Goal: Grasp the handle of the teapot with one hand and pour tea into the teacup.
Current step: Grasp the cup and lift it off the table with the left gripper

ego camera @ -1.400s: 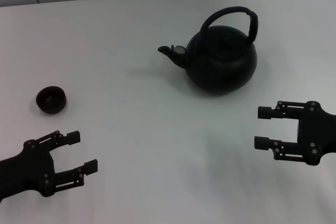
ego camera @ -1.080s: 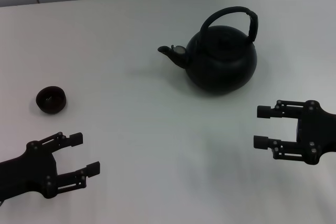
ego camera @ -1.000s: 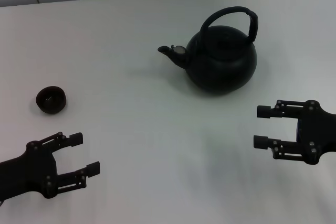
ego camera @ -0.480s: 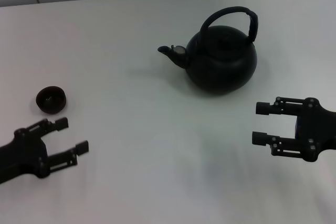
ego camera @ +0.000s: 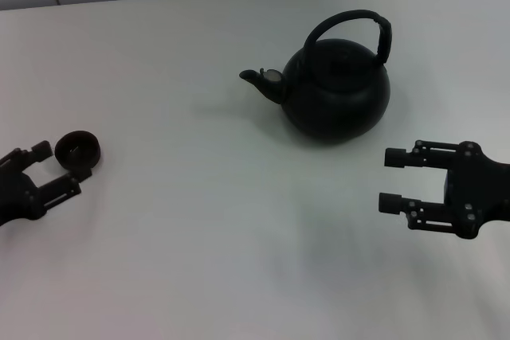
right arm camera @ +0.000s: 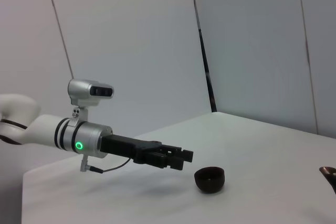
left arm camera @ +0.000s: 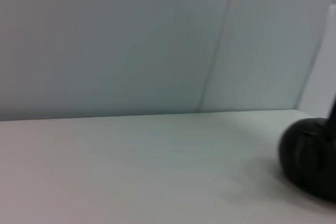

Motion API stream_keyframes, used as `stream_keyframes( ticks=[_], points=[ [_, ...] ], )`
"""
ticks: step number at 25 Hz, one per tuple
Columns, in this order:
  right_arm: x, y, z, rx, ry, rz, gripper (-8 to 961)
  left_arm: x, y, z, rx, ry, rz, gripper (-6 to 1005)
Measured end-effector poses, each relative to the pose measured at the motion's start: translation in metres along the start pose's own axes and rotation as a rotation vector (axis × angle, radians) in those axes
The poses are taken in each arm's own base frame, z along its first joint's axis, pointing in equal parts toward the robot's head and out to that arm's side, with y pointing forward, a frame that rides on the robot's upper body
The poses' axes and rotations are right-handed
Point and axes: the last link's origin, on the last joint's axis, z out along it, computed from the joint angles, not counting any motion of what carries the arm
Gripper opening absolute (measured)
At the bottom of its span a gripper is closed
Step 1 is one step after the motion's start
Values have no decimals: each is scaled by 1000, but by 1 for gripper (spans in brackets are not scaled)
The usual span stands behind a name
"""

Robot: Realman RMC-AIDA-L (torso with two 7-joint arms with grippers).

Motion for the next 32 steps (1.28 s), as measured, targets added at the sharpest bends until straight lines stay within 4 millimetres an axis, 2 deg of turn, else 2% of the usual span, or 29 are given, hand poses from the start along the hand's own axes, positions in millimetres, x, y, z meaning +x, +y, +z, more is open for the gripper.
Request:
stream_keyframes(
  ticks=[12,32],
  points=[
    [-4,-3,3,-7,-6,-5,659,-6,-18,4,122,-54,5,844],
    [-6,-4,5,-8,-15,-6,659,-8,-20,20,133,-87,17,836]
  ],
)
